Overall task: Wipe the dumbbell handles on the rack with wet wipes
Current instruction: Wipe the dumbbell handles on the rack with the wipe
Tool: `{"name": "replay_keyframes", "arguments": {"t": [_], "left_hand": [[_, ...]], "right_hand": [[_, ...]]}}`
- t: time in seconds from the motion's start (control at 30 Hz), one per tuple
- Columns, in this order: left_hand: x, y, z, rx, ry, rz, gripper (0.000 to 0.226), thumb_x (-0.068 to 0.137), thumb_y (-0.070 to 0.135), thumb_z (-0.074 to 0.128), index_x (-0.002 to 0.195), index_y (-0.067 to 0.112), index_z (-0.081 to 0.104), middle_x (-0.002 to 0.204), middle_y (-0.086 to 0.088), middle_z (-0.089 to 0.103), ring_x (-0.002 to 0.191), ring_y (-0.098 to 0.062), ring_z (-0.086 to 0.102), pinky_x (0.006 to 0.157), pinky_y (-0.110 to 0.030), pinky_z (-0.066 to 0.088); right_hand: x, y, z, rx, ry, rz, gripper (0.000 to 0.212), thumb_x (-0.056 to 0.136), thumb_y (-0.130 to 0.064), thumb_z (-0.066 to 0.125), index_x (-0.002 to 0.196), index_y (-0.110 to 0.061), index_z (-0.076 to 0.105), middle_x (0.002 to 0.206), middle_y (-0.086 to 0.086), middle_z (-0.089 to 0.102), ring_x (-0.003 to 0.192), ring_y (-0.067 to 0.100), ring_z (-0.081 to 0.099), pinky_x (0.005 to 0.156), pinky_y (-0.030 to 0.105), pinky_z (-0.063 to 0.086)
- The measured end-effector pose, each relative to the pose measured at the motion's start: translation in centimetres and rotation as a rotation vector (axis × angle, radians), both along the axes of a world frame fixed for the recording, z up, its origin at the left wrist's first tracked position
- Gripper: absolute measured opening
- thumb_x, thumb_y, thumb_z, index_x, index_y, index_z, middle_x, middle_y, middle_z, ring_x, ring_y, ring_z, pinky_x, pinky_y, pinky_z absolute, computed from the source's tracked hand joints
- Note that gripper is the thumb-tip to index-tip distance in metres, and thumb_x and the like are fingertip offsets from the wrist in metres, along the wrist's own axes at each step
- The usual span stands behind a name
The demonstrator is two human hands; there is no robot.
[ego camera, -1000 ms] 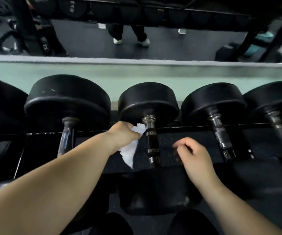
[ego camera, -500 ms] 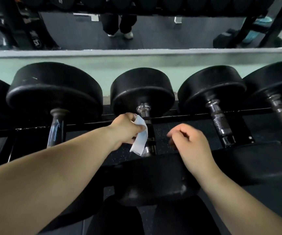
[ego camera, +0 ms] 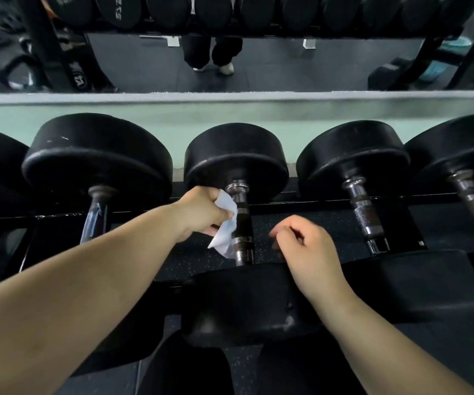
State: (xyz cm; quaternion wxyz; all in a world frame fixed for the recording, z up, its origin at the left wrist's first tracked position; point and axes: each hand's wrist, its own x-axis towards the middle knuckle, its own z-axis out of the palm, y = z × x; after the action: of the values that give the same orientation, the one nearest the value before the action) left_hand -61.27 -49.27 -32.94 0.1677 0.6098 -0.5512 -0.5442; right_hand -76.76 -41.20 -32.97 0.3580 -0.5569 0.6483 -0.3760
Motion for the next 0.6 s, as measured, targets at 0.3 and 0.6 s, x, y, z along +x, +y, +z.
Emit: {"name": "replay_keyframes", "arguments": {"t": [0.3,0.6], "left_hand": [[-1.1,0.0,0.2,-0.200,-0.175,0.150,0.019,0.083,0.008,0.062,0.066,0.009,0.053,0.067,-0.002,0.048,0.075,-0.021,0.049,0.069,-0.031,0.044],[-0.9,3.8,0.3,0.082,-0.090,0.009,0.017,0.079,0.000,0.061,0.068,0.014,0.061,0.066,-0.003,0.059,0.059,-0.012,0.057,0.052,-0.018,0.047]], "right_hand": [[-0.2,0.0,-0.2,0.007,-0.006,0.025,0.019,0.082,-0.014,0.046,0.069,-0.016,0.060,0.063,0.000,0.060,0.048,0.002,0.045,0.045,0.013,0.031],[-0.3,0.3,0.0,0.013,-0.001,0.052,0.019,0.082,-0.013,0.045,0.070,-0.014,0.060,0.070,0.007,0.063,0.053,0.003,0.044,0.049,0.014,0.035]]}}
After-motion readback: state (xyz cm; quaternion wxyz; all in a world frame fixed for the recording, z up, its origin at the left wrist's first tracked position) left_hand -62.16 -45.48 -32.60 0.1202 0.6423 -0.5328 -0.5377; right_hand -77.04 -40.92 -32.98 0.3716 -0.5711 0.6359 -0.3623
